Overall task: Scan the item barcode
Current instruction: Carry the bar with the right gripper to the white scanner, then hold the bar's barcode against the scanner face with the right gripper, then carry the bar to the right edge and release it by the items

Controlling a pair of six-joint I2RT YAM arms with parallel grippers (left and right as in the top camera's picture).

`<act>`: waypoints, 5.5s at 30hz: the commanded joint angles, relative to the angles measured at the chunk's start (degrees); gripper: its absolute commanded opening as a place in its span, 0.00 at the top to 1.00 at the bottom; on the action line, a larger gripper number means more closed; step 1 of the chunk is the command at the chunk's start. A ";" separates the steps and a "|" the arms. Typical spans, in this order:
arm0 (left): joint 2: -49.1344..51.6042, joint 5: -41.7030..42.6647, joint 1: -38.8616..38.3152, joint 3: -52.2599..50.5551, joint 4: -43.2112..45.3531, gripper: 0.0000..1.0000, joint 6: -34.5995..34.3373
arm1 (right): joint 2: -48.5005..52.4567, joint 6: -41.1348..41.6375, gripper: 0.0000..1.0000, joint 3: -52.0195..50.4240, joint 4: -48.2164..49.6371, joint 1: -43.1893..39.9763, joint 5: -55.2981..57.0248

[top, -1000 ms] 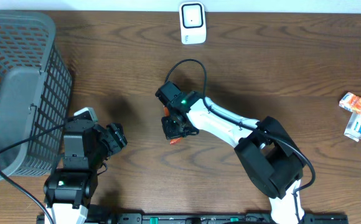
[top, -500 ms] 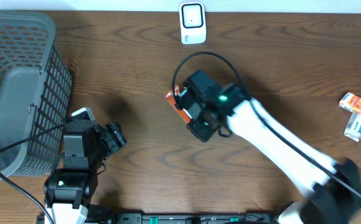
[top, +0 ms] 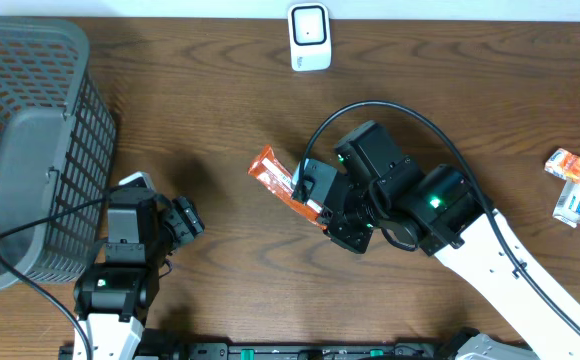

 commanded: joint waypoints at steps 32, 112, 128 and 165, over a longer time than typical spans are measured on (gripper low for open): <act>-5.46 -5.01 0.35 1.81 11.23 0.18 0.96 | 52.50 -78.29 0.99 1.20 123.86 -16.17 71.04; -5.46 -4.94 0.35 1.79 11.06 0.18 0.72 | 66.95 -94.05 0.99 14.64 108.89 -15.89 59.67; -5.49 -4.55 0.35 1.79 10.12 0.18 -1.86 | 65.81 -97.48 0.99 14.64 113.92 -11.72 61.26; -5.40 9.46 0.35 1.79 5.01 0.18 -1.88 | 27.89 5.88 0.99 14.12 6.91 -60.08 35.10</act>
